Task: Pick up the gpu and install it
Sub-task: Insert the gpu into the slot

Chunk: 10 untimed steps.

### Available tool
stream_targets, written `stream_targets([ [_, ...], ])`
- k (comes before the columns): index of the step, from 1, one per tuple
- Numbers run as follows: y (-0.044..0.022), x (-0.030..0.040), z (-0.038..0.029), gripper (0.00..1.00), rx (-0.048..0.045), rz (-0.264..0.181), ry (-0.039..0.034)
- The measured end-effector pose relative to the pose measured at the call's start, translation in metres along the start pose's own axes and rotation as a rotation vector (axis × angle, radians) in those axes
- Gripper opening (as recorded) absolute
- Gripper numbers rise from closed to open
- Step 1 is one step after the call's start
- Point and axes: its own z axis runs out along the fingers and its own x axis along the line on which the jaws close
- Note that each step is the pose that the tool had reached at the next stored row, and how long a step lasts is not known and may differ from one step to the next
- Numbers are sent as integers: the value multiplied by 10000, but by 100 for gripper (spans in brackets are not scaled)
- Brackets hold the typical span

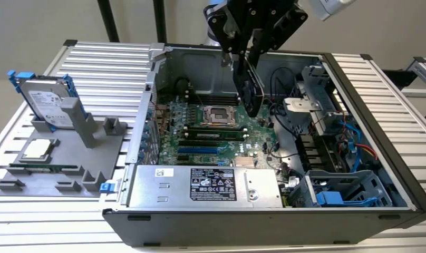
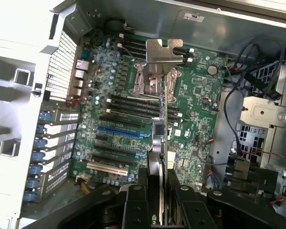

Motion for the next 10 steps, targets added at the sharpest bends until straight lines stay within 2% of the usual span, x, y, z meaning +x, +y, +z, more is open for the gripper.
stream_targets([
  [10, 0, 0, 0, 0, -8, -427, 24],
])
